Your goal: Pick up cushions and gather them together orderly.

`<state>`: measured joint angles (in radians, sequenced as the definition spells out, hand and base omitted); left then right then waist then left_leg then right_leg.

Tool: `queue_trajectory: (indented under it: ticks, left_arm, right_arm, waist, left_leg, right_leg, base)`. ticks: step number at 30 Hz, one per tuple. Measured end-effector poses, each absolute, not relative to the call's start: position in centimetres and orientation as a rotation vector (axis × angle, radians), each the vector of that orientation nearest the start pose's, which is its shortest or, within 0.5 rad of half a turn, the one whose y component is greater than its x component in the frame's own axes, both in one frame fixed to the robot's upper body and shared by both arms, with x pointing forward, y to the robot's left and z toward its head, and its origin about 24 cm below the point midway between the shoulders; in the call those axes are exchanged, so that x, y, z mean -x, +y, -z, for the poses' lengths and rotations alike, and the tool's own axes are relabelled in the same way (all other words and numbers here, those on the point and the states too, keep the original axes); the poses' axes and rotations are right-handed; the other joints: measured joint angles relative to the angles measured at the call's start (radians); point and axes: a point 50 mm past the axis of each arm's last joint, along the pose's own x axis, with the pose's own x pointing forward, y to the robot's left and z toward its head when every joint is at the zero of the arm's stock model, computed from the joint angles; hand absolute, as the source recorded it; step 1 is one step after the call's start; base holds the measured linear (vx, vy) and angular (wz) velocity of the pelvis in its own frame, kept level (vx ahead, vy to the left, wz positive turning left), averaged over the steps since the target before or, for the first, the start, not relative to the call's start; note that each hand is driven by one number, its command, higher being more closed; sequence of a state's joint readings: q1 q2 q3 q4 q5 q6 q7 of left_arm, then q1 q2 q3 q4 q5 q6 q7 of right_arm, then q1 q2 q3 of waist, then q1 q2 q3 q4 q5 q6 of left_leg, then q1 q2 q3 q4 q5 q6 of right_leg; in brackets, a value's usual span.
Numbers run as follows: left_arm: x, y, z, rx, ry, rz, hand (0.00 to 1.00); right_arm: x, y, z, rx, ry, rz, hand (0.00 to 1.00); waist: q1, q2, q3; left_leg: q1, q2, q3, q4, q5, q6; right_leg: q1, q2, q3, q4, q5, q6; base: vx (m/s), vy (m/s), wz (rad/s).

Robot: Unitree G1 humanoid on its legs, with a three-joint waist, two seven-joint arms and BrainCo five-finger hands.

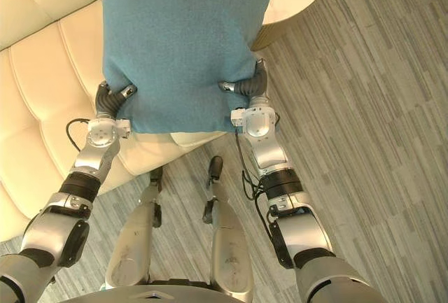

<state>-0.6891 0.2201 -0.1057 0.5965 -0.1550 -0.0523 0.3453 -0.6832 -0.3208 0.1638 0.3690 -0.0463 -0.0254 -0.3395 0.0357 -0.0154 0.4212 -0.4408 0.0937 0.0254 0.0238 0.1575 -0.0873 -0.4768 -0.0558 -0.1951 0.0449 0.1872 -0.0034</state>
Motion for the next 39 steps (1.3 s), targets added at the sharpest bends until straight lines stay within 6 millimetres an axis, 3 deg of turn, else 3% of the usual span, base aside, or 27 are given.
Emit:
queue_trajectory:
  ticks: [7,14,19,24,27,32,39]
  left_arm:
    - [-36.9,15.3,-13.4,-0.109,-0.212,-0.176,1.00]
    - [-33.5,15.8,-10.5,-0.066,-0.189,-0.174,1.00]
    - [-30.8,16.0,-8.3,-0.037,-0.148,-0.172,1.00]
    - [-26.3,15.9,-4.0,0.021,-0.011,-0.156,1.00]
    - [-24.2,15.7,-2.4,0.060,0.052,-0.161,1.00]
    - [-21.5,16.0,-1.6,0.105,0.093,-0.171,1.00]
    - [-19.6,15.8,-0.7,0.169,0.140,-0.178,1.00]
  right_arm:
    - [-35.6,-16.2,-14.7,0.377,-0.318,0.167,1.00]
    - [-32.5,-15.1,-10.8,0.260,-0.241,0.150,1.00]
    - [-30.7,-14.6,-9.3,0.191,-0.211,0.117,1.00]
    - [-27.4,-14.9,-6.4,0.146,-0.117,0.085,1.00]
    - [-26.0,-14.9,-5.5,0.134,-0.085,0.062,1.00]
    - [-23.9,-14.6,-5.4,0.072,-0.086,0.041,1.00]
    - [-22.9,-14.7,-4.4,0.074,-0.039,0.021,1.00]
  waist:
    - [0.003,-0.002,0.001]
    - [0.000,-0.007,-0.002]
    - [-0.002,-0.009,-0.007]
    - [0.004,-0.016,-0.114]
    - [0.006,-0.015,-0.164]
    - [0.018,-0.014,-0.254]
    - [0.020,-0.004,-0.323]
  left_leg:
    - [0.061,0.000,-0.009,-0.022,0.000,0.000]
    - [0.155,-0.005,0.003,-0.026,-0.031,-0.002]
    - [0.221,-0.007,0.010,-0.027,-0.053,0.000]
    - [0.291,-0.010,0.025,-0.029,-0.082,0.007]
    - [0.334,-0.016,0.028,-0.033,-0.094,0.011]
    - [0.397,-0.020,0.028,-0.046,-0.106,0.013]
    - [0.450,-0.025,0.054,-0.046,-0.111,0.018]
  right_leg:
    - [0.088,0.010,-0.003,-0.070,0.018,0.003]
    - [0.194,0.015,0.008,-0.116,0.015,0.008]
    - [0.258,0.021,0.020,-0.124,0.003,0.019]
    - [0.321,0.017,0.028,-0.124,-0.018,0.033]
    - [0.365,0.009,0.029,-0.124,-0.032,0.041]
    - [0.421,0.005,0.029,-0.125,-0.052,0.046]
    - [0.455,-0.001,0.062,-0.125,-0.055,0.050]
  base:
    - [0.03,-0.010,0.04]
    - [0.06,0.020,-0.05]
    - [0.06,0.021,-0.06]
    - [0.06,0.035,-0.04]
    - [0.05,0.053,0.01]
    - [0.00,0.015,0.01]
    - [-0.01,0.019,-0.14]
